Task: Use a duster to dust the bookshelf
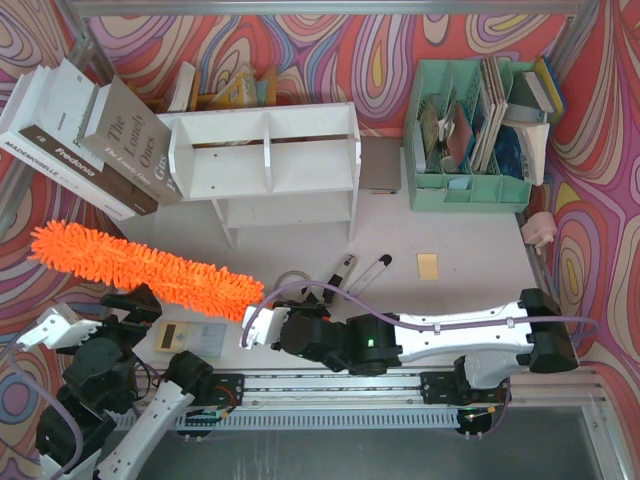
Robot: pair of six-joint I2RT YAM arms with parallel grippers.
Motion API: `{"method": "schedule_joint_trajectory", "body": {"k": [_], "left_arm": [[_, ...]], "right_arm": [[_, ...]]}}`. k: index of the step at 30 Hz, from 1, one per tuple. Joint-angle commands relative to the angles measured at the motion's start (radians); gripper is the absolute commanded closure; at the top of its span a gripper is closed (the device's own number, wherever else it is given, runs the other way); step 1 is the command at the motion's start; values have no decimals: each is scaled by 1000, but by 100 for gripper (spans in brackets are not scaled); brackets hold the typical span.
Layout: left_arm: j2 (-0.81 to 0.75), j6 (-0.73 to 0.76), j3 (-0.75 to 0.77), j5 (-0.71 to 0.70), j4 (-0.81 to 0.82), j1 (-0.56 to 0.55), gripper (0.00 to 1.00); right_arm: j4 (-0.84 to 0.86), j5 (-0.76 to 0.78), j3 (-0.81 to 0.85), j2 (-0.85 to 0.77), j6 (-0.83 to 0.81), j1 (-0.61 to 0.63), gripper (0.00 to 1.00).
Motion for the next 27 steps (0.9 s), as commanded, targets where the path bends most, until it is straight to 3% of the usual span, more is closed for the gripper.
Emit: {"method": "schedule_joint_trajectory", "body": {"k": [1,15,27], "left_arm": [[-14,4,-1,-17,-41,-6,2],[-15,26,-3,4,-19,-6,2],[-15,28,-7,2,-16,-6,2]], "right_arm": [[227,89,71,-77,-107,-13,100],[250,167,123,-48,-143,-82,100],[235,143,37,-74,-91,-105,100]]}}
